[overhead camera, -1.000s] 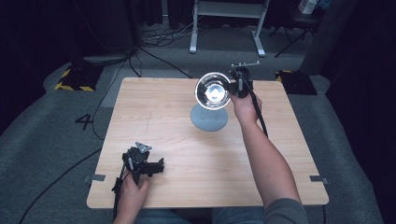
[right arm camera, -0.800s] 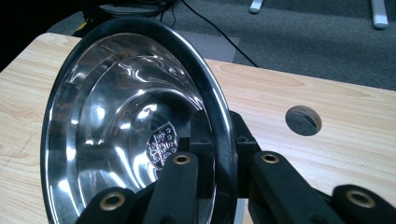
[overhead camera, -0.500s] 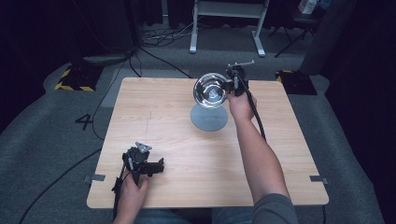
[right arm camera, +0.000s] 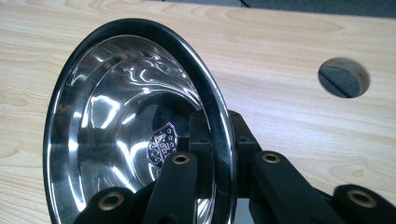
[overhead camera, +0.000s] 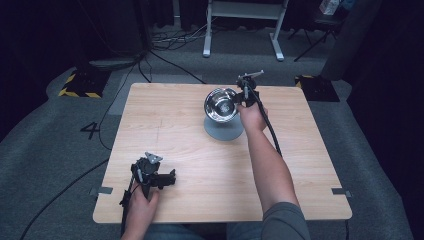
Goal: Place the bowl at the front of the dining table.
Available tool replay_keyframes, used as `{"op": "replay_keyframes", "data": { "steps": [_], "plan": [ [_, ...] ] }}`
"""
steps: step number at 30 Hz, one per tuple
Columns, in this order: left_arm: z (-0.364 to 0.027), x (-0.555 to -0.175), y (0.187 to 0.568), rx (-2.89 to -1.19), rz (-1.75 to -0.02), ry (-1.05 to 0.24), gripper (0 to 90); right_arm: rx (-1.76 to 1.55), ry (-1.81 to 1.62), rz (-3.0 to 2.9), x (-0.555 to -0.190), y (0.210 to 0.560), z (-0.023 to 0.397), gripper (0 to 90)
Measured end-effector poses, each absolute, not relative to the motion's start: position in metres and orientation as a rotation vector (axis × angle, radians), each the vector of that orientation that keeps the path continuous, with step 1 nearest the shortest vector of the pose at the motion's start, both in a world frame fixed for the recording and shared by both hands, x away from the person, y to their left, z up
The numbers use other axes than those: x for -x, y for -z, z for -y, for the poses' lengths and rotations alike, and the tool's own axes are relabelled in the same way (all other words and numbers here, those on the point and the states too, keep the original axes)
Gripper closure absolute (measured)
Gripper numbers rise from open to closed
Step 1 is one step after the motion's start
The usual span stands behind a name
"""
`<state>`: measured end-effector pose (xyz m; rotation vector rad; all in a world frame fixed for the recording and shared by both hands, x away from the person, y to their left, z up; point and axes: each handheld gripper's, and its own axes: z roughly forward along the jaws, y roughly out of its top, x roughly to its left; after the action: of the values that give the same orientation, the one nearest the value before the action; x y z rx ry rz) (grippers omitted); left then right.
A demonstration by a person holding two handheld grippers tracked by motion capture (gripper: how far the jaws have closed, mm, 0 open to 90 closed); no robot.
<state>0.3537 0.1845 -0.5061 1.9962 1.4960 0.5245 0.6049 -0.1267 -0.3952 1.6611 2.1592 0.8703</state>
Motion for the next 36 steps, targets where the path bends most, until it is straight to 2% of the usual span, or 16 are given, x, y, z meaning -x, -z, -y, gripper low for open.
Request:
{"op": "replay_keyframes", "data": {
  "steps": [17, 36],
  "plan": [
    [-0.185, -0.354, 0.506, -1.999, -1.497, -0.523, 0.3, -1.732, -0.807, -2.219, -0.611, 0.424, 0.126, 83.7],
    [-0.185, -0.354, 0.506, -1.998, -1.497, -0.523, 0.3, -1.800, -0.787, -2.246, -0.611, 0.436, 0.129, 83.0]
  ]
}}
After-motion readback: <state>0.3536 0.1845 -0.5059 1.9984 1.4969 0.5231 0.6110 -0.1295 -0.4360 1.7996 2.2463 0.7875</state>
